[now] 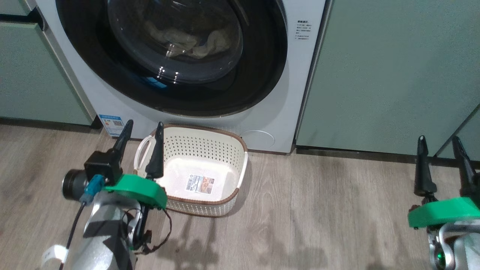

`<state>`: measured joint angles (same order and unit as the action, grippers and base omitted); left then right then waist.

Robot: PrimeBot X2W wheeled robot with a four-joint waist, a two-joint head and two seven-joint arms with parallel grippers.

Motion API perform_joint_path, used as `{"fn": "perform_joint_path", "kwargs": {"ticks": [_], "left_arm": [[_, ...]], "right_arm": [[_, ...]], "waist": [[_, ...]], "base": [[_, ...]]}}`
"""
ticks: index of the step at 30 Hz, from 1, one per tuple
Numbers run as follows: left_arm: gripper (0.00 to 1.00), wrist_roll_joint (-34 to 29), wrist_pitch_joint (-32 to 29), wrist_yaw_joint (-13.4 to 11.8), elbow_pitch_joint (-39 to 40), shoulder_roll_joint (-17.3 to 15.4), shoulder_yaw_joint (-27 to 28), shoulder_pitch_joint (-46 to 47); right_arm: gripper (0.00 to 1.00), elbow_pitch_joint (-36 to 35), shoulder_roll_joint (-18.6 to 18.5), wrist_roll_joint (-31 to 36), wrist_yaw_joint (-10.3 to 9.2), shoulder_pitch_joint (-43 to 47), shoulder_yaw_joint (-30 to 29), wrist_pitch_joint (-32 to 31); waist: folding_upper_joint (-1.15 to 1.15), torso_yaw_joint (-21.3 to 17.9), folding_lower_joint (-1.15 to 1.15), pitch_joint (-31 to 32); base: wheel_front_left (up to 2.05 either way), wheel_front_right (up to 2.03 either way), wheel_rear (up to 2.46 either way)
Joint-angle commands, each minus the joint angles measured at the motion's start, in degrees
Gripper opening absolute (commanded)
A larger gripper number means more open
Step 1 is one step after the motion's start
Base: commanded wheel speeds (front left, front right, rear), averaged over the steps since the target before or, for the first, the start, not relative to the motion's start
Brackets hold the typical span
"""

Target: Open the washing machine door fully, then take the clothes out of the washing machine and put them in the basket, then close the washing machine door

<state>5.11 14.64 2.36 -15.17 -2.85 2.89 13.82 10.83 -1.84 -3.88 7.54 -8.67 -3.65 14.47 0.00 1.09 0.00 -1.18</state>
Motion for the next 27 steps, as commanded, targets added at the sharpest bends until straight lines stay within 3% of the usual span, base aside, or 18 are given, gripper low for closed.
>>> {"fn": "perform_joint_path", "kwargs": {"ticks": [1,25,26,27], "left_arm": [[1.00,0.18,0.36,0.09,1.67,-0.71,2.08,1.02],[1.00,-0.20,0.36,1.07,0.73,-0.14,2.61,0.84],[1.00,-0.21,0.36,1.12,0.72,-0.13,2.61,0.82],[1.00,-0.21,0.36,1.18,0.70,-0.13,2.56,0.83]], "right_arm": [[1.00,-1.79,-1.04,0.20,-0.05,-2.39,1.48,0.52],[1.00,-2.36,-1.04,-0.16,-0.05,-2.73,2.52,0.52],[0.89,-2.22,-1.04,-0.71,-0.05,-2.76,2.59,0.52],[0.60,-2.22,-1.04,-1.45,-0.05,-2.87,2.62,0.52]], "waist": [[0.00,0.04,0.00,0.01],[0.00,0.36,0.00,-0.17],[0.00,0.39,0.00,-0.19],[0.00,0.47,0.00,-0.23]], "base": [[0.00,0.00,0.00],[0.00,0.00,0.00],[0.00,0.00,0.00],[0.00,0.00,0.00]]}}
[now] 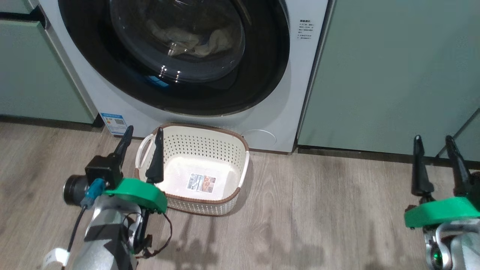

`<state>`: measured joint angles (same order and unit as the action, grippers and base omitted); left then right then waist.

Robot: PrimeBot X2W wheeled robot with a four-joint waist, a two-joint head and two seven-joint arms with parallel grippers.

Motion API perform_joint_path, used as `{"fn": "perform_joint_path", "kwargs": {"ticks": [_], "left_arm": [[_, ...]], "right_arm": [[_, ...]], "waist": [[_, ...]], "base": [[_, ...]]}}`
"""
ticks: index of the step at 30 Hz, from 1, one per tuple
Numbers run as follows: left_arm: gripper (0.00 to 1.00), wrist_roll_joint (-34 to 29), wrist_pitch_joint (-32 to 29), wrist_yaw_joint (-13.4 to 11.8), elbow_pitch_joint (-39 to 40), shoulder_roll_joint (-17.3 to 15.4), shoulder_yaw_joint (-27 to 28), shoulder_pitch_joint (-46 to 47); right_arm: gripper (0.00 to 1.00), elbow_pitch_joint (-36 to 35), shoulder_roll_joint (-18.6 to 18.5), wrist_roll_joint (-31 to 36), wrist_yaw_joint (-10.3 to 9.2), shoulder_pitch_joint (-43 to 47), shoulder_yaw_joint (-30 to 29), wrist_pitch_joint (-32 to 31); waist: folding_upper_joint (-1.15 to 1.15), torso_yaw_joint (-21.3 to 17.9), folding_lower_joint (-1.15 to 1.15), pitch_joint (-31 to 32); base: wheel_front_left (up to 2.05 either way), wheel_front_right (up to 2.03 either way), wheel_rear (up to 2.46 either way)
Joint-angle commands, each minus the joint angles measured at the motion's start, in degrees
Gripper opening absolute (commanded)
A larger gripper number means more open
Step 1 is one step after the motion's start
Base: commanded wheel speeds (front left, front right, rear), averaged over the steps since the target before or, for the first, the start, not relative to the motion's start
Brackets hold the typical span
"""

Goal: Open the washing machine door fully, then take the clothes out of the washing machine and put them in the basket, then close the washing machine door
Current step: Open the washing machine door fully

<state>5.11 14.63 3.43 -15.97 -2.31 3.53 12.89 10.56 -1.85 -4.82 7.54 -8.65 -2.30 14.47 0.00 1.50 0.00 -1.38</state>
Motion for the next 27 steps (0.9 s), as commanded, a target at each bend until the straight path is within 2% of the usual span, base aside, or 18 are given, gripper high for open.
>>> {"fn": "perform_joint_path", "kwargs": {"ticks": [1,2,3,17,23,27], "left_arm": [[1.00,-0.21,0.37,0.16,1.51,-0.66,1.87,1.79],[1.00,-0.21,0.37,0.16,1.51,-0.66,1.87,1.79],[1.00,-0.21,0.37,0.21,1.56,-0.65,1.82,1.81],[1.00,1.89,0.37,0.18,2.42,-0.58,-2.14,2.49],[1.00,3.94,0.37,-0.93,2.99,-0.57,-5.37,3.36],[1.00,5.29,0.37,-2.06,3.67,-0.57,-7.47,4.23]], "right_arm": [[0.36,-1.93,-1.03,-1.31,-0.05,-3.03,1.33,0.52],[0.36,-1.93,-1.03,-1.31,-0.05,-3.03,1.33,0.52],[0.00,-1.82,-1.03,-2.36,-0.05,-3.21,1.30,0.52],[0.00,5.51,-1.79,-23.34,-0.05,-13.51,-1.58,0.52],[0.00,12.18,-5.88,-39.62,-0.05,-20.95,0.39,0.52],[0.00,15.86,-9.75,-50.90,-0.05,-26.54,4.74,-0.33]], "waist": [[0.00,0.14,0.00,-0.09],[0.00,0.14,0.00,-0.09],[0.00,0.21,0.00,-0.15],[0.00,3.95,0.00,-4.55],[0.00,6.33,0.00,-8.02],[0.00,7.82,0.00,-10.72]], "base": [[0.00,0.00,0.00],[0.00,0.00,0.00],[0.00,0.00,0.00],[0.00,0.00,0.00],[0.00,0.00,0.00],[0.00,0.00,0.00]]}}
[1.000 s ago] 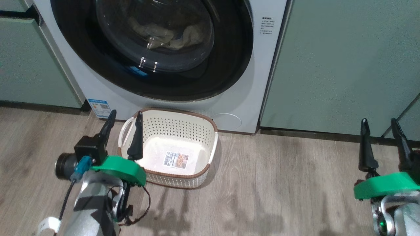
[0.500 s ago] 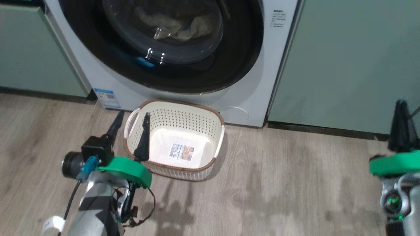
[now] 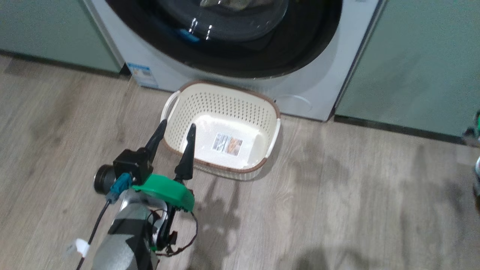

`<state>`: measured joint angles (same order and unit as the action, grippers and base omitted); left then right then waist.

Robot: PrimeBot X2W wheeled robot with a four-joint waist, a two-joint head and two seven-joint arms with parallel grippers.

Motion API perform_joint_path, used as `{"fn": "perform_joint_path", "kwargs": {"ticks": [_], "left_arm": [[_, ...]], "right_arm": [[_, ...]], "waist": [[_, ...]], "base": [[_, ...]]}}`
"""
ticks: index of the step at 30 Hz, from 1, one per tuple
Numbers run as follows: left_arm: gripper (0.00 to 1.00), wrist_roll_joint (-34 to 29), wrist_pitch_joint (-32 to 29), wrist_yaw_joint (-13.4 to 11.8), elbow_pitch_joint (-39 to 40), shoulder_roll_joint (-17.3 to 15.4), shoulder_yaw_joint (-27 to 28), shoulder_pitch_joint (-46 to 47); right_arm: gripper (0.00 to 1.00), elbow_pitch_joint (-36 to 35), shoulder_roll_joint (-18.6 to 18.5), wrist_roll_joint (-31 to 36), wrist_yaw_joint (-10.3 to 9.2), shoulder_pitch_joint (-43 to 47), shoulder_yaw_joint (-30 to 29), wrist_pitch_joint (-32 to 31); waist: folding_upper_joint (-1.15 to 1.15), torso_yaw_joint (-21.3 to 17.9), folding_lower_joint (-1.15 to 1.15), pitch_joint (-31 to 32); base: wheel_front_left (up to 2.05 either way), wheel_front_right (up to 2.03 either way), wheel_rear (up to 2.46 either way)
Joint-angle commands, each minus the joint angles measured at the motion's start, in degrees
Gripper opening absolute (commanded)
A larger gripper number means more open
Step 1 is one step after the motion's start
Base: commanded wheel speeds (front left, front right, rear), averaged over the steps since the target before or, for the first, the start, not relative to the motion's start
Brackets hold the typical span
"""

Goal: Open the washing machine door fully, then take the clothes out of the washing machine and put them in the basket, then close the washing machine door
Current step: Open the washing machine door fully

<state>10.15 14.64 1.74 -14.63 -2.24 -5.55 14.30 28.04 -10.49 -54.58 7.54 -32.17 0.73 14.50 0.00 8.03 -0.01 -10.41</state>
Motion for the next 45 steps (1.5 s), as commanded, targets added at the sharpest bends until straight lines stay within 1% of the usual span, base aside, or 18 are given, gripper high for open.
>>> {"fn": "perform_joint_path", "kwargs": {"ticks": [1,7,9,13,15,23,28,34,45], "left_arm": [[1.00,0.56,0.36,-0.60,2.51,-0.65,1.19,3.01],[1.00,2.45,0.36,-2.01,3.45,-0.65,-1.34,4.05],[1.00,3.05,0.36,-2.52,3.86,-0.65,-2.10,4.58],[1.00,4.07,0.36,-3.43,4.54,-0.65,-3.42,5.60],[1.00,4.48,0.36,-3.84,4.87,-0.65,-3.96,6.05],[1.00,5.87,0.36,-4.97,5.57,-0.64,-5.58,7.90],[1.00,6.76,0.36,-5.56,6.15,-0.64,-6.95,8.96],[1.00,7.31,0.36,-6.18,6.67,-0.64,-7.78,9.53],[1.00,8.09,0.36,-6.79,7.19,-0.64,-8.58,10.71]], "right_arm": [[0.00,-1.09,-2.00,-3.88,-0.05,-4.38,2.68,-1.05],[0.00,1.01,-6.30,-18.38,-0.05,-11.90,5.85,-7.68],[0.00,1.53,-7.00,-22.73,-0.05,-14.25,6.09,-10.70],[0.00,2.70,-8.61,-27.49,-0.05,-18.58,7.51,-16.33],[0.00,3.53,-8.83,-29.62,-0.05,-20.54,8.08,-19.29],[0.00,5.74,-8.78,-31.88,-0.05,-27.51,12.07,-27.36],[0.00,7.50,-8.41,-33.70,-0.05,-32.23,13.30,-32.05],[0.00,8.96,-8.12,-33.58,-0.05,-36.12,14.84,-34.80],[0.00,12.10,-5.58,-32.90,-0.05,-41.92,17.51,-36.54]], "waist": [[0.00,1.61,0.01,-2.35],[0.00,3.53,0.01,-6.26],[0.00,4.04,0.01,-7.55],[0.00,4.94,0.01,-9.95],[0.00,5.33,0.01,-10.95],[0.00,6.69,0.01,-14.42],[0.00,8.17,0.01,-16.98],[0.00,9.21,0.01,-19.13],[0.00,9.90,0.01,-21.18]], "base": [[0.00,0.00,0.00],[0.00,0.00,0.00],[0.00,0.00,0.00],[0.00,0.00,0.00],[0.00,0.00,0.00],[0.00,0.00,0.00],[0.00,0.00,0.00],[0.00,0.00,0.00],[0.00,0.00,0.00]]}}
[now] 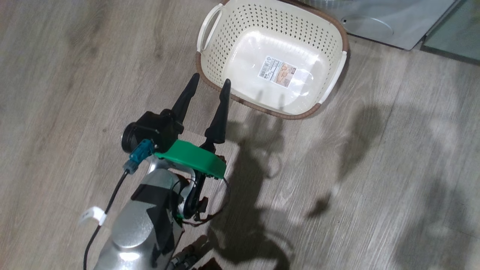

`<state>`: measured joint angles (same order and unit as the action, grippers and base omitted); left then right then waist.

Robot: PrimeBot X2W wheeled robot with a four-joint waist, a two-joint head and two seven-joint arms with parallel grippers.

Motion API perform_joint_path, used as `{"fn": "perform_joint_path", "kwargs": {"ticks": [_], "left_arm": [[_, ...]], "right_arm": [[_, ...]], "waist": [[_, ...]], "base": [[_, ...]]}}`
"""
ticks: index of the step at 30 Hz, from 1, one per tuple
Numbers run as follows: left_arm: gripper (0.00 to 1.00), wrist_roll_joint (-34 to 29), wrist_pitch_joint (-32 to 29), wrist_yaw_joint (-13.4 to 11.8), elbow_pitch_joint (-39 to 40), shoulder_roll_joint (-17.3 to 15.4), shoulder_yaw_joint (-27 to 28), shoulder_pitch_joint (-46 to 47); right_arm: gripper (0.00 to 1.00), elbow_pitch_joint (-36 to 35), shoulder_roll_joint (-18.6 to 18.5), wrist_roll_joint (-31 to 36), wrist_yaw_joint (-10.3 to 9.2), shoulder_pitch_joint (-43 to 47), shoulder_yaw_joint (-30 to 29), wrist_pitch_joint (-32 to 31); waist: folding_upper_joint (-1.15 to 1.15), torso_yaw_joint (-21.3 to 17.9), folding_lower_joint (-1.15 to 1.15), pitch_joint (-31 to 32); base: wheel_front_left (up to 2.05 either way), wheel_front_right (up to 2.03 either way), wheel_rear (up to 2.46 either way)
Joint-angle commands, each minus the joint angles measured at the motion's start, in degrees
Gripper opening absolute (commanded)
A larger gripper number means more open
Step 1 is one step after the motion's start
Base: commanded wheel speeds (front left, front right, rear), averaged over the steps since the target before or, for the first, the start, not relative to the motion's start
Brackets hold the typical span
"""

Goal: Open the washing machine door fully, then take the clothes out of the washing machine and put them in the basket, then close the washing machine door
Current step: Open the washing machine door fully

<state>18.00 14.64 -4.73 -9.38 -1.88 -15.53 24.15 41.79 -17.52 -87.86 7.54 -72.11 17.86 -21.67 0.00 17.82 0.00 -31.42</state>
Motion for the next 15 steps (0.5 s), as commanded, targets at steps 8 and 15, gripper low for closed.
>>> {"fn": "perform_joint_path", "kwargs": {"ticks": [8,15], "left_arm": [[1.00,0.84,0.36,-0.87,2.63,-0.99,0.78,1.76],[1.00,1.06,0.36,-1.18,2.95,-0.99,0.55,2.05]], "right_arm": [[0.00,-0.35,2.61,0.62,-0.05,-5.11,1.86,-1.19],[0.00,-1.06,3.10,0.38,-0.05,-5.99,3.64,-3.48]], "waist": [[0.00,0.59,0.00,-1.67],[0.00,0.85,0.00,-2.34]], "base": [[0.00,0.00,0.00],[0.00,0.00,0.00]]}}
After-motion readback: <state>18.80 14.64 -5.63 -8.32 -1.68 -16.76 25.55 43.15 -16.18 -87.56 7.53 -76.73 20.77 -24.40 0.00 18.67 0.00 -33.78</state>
